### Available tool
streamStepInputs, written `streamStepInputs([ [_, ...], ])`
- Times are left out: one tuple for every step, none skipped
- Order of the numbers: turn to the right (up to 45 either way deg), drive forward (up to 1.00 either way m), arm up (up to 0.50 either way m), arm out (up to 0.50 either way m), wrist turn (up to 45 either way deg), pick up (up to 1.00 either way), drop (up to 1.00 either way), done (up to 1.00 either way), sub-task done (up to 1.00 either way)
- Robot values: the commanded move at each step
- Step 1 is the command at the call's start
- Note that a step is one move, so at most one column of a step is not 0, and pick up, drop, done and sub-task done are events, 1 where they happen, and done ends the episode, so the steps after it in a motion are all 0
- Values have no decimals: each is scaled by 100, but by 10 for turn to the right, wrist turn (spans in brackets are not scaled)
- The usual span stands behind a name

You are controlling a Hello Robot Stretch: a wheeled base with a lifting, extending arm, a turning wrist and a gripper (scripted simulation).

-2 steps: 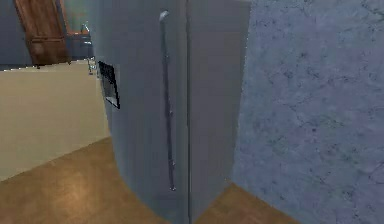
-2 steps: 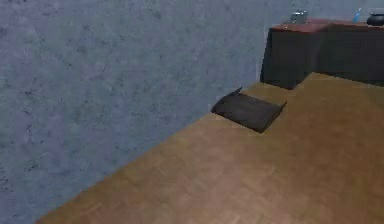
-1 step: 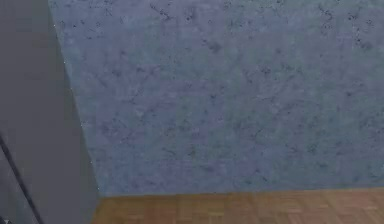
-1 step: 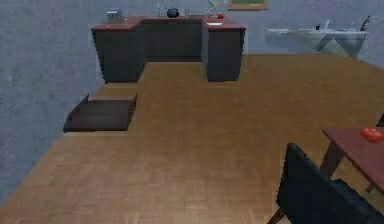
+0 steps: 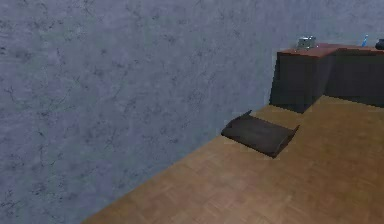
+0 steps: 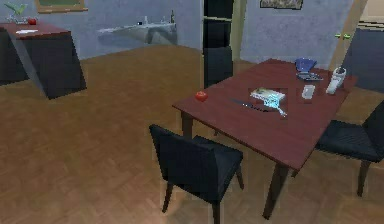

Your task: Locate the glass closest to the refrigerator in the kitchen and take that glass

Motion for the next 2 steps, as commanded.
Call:
streamStepInputs([
  [270,0,0,0,0,0,0,0,0],
  [0,100,0,0,0,0,0,0,0],
])
